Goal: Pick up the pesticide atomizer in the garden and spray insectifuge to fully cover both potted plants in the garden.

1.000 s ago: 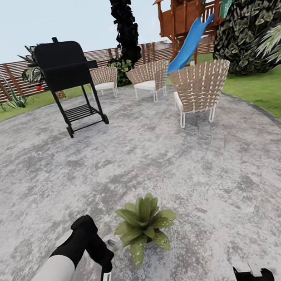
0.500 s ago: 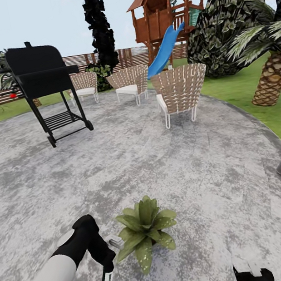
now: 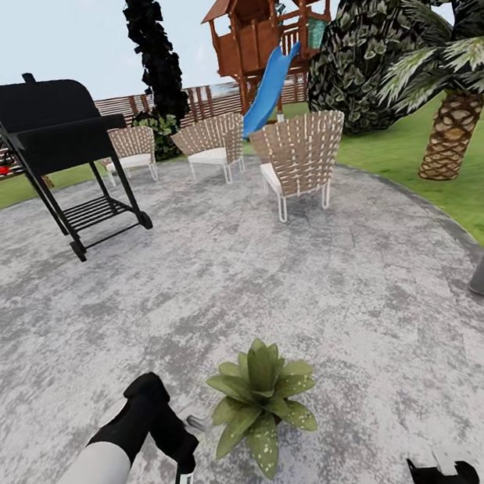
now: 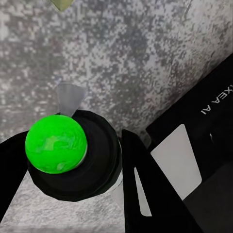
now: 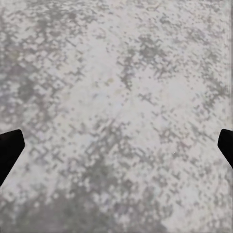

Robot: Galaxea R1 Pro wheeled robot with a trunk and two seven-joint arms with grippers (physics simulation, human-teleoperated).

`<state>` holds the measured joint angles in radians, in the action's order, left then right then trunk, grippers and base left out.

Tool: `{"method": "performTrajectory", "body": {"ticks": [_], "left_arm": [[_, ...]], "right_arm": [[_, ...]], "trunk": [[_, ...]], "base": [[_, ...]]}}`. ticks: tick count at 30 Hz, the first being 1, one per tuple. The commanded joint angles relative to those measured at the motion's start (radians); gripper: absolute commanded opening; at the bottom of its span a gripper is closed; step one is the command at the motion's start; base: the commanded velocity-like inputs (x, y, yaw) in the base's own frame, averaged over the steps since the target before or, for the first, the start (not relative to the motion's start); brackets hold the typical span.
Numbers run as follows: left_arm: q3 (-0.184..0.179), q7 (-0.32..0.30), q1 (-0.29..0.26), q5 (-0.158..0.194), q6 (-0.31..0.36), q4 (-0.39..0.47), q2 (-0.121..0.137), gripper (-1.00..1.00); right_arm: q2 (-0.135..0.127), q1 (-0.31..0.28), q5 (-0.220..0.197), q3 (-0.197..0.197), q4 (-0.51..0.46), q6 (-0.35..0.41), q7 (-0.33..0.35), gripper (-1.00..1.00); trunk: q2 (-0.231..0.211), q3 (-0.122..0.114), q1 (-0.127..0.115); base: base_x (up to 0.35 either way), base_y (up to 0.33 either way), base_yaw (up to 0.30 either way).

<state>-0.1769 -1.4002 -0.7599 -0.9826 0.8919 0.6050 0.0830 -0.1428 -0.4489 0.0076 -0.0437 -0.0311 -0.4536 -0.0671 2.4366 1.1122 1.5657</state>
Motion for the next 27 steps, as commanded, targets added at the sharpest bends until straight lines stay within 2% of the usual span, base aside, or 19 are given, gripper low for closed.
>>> {"method": "performTrajectory", "body": {"ticks": [1,3,5,7,10,11,21,27], "left_arm": [[-0.004,-0.011,-0.001,-0.005,0.008,0.001,0.002,-1.0],[-0.004,-0.041,-0.007,-0.005,0.005,0.0,0.004,-1.0],[-0.006,-0.106,-0.011,-0.014,0.002,0.002,0.004,-1.0],[-0.019,-0.142,-0.024,-0.047,0.001,0.003,0.004,-1.0],[-0.041,-0.167,-0.044,-0.115,0.001,-0.003,0.001,-1.0],[-0.044,-0.169,-0.046,-0.124,0.001,-0.006,-0.001,-1.0],[-0.047,-0.171,-0.05,-0.135,0.005,-0.007,-0.011,-1.0],[-0.046,-0.171,-0.051,-0.137,0.01,0.0,-0.012,-1.0]], "right_arm": [[0.001,-0.001,0.001,-0.004,0.0,-0.004,-0.001,1.0],[0.002,-0.001,0.0,-0.004,-0.001,-0.004,-0.002,1.0],[0.003,-0.001,-0.001,-0.005,-0.002,-0.004,-0.002,1.0],[0.003,-0.001,-0.001,-0.005,-0.002,-0.004,-0.002,1.0],[0.003,-0.001,-0.001,-0.005,-0.002,-0.004,-0.002,1.0],[0.003,-0.001,-0.001,-0.005,-0.001,-0.004,-0.002,1.0],[0.006,-0.001,-0.001,-0.005,0.0,-0.002,-0.002,1.0],[0.001,-0.001,0.002,-0.004,0.002,-0.003,0.001,1.0]], "trunk": [[0.0,0.001,0.0],[0.0,0.001,0.0],[0.0,0.001,0.0],[0.0,0.001,0.0],[0.0,0.001,0.0],[0.0,0.001,0.0],[0.0,0.001,0.0],[0.0,0.001,0.0]], "base": [[0.001,0.003,0.0],[0.0,0.001,-0.006],[0.0,0.0,-0.123],[0.0,0.0,-0.223],[0.0,0.0,-0.264],[-0.05,0.0,-0.279],[-0.248,0.166,-0.265],[0.055,0.286,-0.025]]}}
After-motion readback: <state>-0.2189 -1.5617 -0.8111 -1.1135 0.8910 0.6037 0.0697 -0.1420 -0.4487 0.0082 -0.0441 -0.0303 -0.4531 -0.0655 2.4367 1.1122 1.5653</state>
